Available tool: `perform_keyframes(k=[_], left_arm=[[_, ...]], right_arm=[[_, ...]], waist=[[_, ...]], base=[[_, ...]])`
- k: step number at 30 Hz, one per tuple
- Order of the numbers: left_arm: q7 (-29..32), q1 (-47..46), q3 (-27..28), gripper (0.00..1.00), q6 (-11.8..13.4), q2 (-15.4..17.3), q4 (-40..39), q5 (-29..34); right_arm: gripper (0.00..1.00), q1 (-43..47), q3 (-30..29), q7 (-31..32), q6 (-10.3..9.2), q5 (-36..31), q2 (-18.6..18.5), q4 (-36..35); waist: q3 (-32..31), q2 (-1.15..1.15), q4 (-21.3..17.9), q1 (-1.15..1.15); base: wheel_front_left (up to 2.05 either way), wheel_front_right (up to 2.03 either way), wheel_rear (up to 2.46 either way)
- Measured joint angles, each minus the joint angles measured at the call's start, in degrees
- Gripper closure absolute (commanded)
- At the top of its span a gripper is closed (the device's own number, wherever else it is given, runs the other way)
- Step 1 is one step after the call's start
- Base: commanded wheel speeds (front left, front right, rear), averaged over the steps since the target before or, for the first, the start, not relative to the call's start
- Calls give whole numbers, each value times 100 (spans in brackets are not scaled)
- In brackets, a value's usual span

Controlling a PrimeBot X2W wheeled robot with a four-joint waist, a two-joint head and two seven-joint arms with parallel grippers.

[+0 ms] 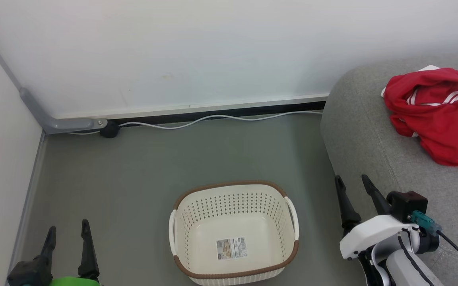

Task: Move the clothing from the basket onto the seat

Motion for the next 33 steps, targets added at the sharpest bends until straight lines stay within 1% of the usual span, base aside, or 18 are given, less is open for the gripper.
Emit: perform_keyframes(k=[8,10,19,22,28,29,31,32,33], left_arm=[[0,0,1,0,0,-16,-42,47],[0,0,3,0,1,-18,-48,48],[0,3,13,0,1,-19,-70,63],[0,9,13,0,1,-25,-92,211],[-1,12,14,0,1,-25,-120,274],[-1,12,14,0,1,-25,-123,274],[-1,13,14,0,1,-25,-124,309],[-1,13,15,100,1,-22,-123,333],[8,13,5,100,0,-41,-67,330]], right_arm=[[0,31,-1,33,-10,-1,-20,-168],[0,58,-1,34,-52,-1,-25,-202],[0,130,-21,87,-57,-2,-51,-357],[0,143,-35,93,-58,-2,-71,-396],[0,208,-44,144,-63,-2,-71,-485],[0,218,-44,144,-103,-2,-71,-494],[0,228,-49,155,-110,-5,-74,-524],[100,232,-49,180,-110,-7,-75,-537],[100,242,-44,186,-107,-8,-64,-483]], waist=[[26,0,35,0],[32,0,39,0],[67,0,39,0],[78,0,39,0],[95,0,45,0],[98,0,47,0],[103,0,50,0],[105,0,52,0],[106,0,52,0]], base=[[0,0,0],[0,0,0],[0,0,0],[0,0,0],[0,0,0],[0,0,0],[0,0,0],[0,0,0],[0,0,0]])
